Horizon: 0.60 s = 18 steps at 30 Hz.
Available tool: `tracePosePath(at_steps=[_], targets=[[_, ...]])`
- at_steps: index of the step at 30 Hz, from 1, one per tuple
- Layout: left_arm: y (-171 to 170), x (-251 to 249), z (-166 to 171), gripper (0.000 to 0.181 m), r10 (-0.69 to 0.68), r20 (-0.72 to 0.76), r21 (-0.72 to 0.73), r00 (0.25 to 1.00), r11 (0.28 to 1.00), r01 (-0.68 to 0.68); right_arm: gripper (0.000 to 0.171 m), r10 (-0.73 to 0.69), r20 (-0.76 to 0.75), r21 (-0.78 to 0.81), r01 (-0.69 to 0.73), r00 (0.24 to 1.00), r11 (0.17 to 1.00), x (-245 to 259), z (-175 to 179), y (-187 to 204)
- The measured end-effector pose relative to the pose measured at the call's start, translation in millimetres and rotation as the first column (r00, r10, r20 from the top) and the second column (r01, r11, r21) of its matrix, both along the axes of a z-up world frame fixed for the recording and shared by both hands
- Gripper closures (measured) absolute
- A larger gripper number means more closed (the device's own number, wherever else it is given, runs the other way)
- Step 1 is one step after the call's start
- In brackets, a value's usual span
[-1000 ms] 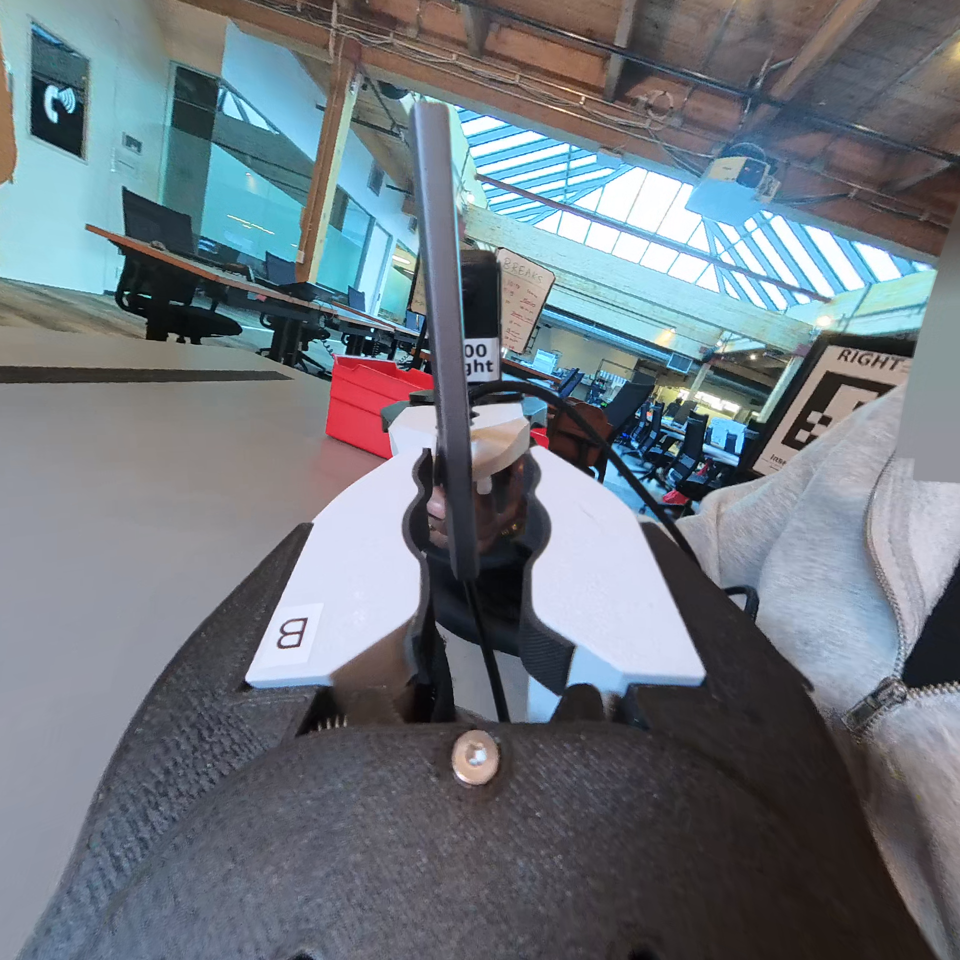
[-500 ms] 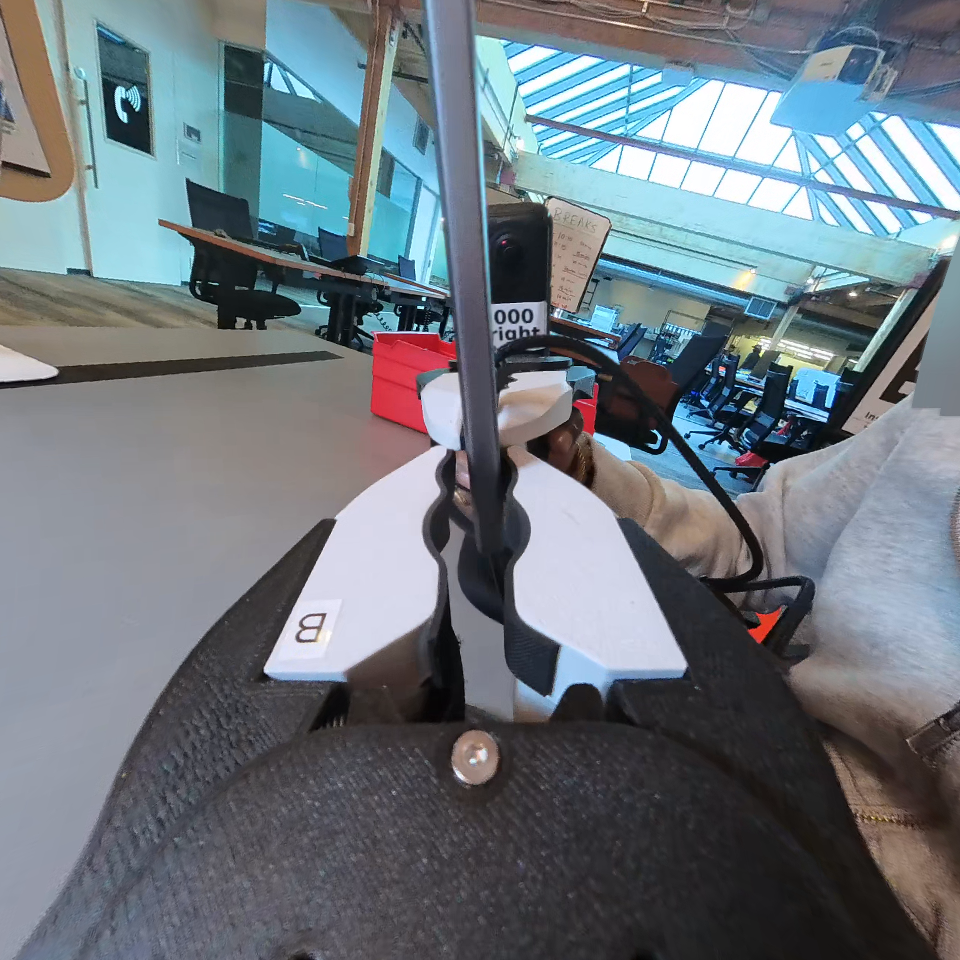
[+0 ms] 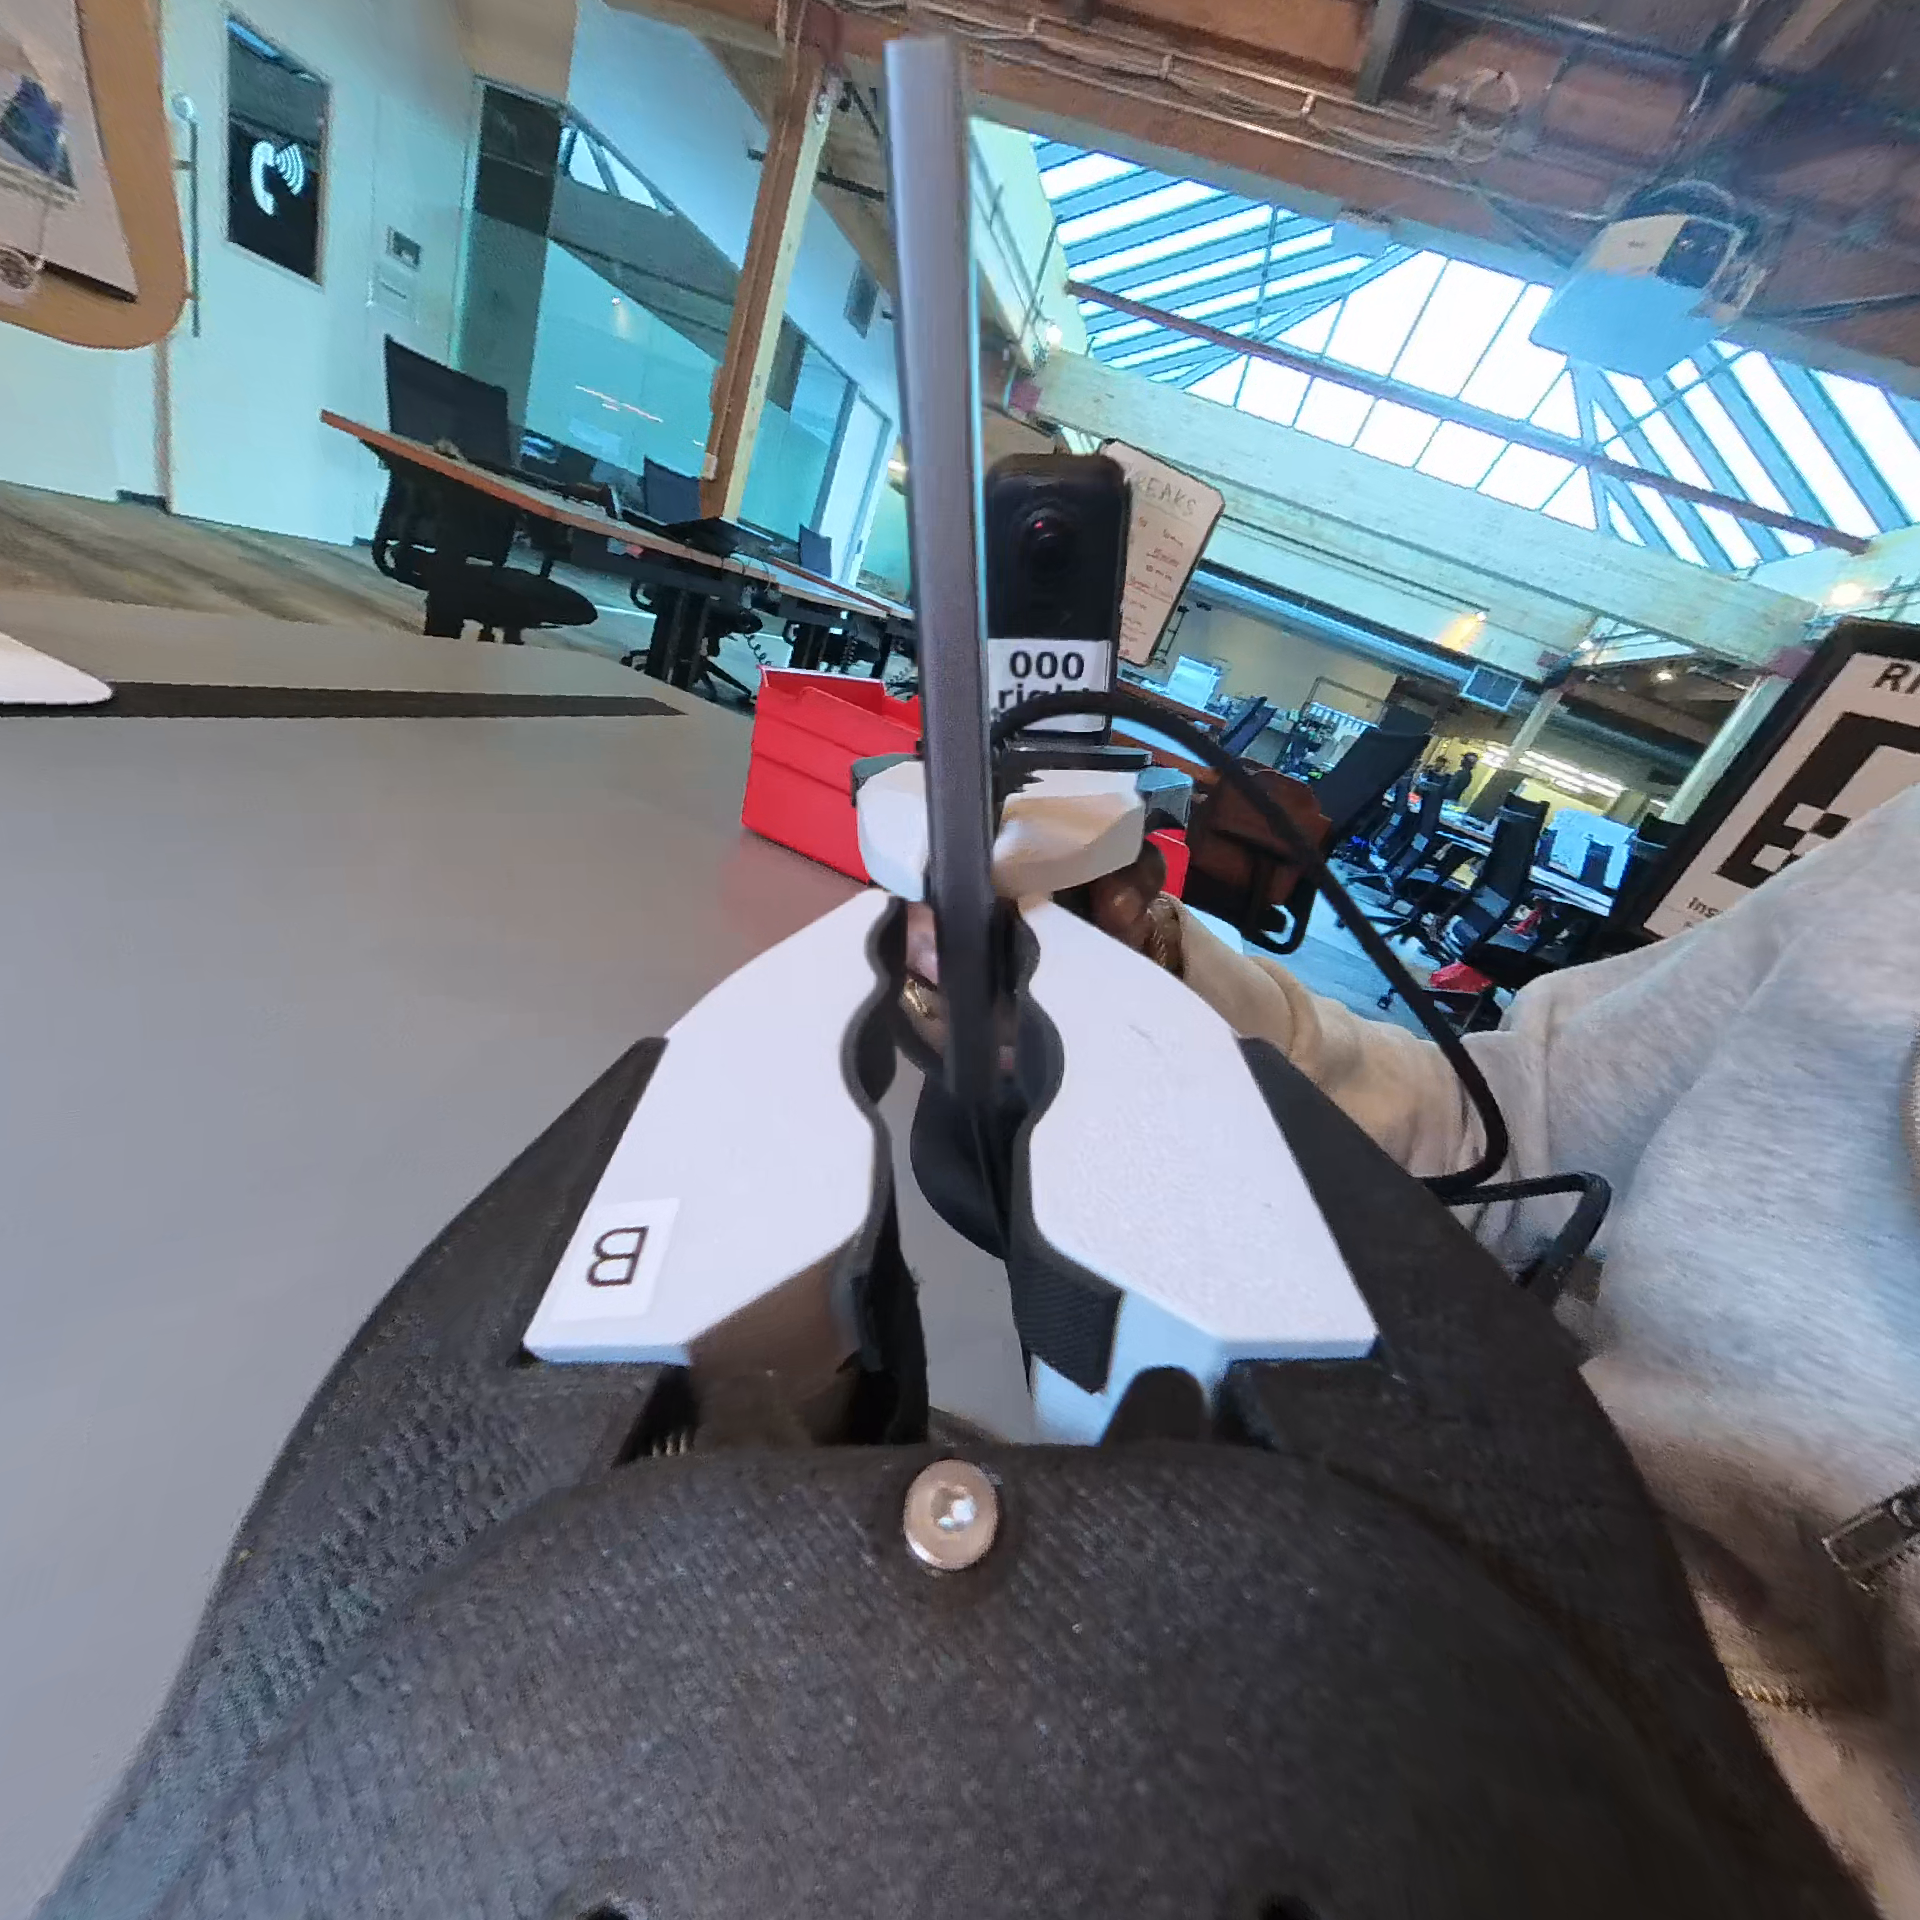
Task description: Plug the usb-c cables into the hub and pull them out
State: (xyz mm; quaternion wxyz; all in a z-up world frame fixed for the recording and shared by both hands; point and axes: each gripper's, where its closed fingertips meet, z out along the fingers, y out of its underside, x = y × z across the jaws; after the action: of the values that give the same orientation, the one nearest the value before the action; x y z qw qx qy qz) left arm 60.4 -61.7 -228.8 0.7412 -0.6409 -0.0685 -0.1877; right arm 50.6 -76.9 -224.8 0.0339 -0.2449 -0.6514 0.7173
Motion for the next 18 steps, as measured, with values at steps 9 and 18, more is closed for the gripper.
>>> tracePosePath(at_steps=[9, 18], targets=[[1.1, -0.3, -2.3, 0.161, -0.028, 0.034, -0.007, 0.999, 1.000, 0.028, 0.164, 0.009, 0.035, -0.014, -0.008, 0.999, 1.000, -0.1, -1.3, 1.3], [-2.2, 0.2, 0.6, 0.171, -0.036, 0.029, 0.018, 0.999, 0.999, 0.036, 0.164, -0.014, -0.003, 0.008, 0.014, 1.000, 1.000, -1.7, 1.3, 0.9]])
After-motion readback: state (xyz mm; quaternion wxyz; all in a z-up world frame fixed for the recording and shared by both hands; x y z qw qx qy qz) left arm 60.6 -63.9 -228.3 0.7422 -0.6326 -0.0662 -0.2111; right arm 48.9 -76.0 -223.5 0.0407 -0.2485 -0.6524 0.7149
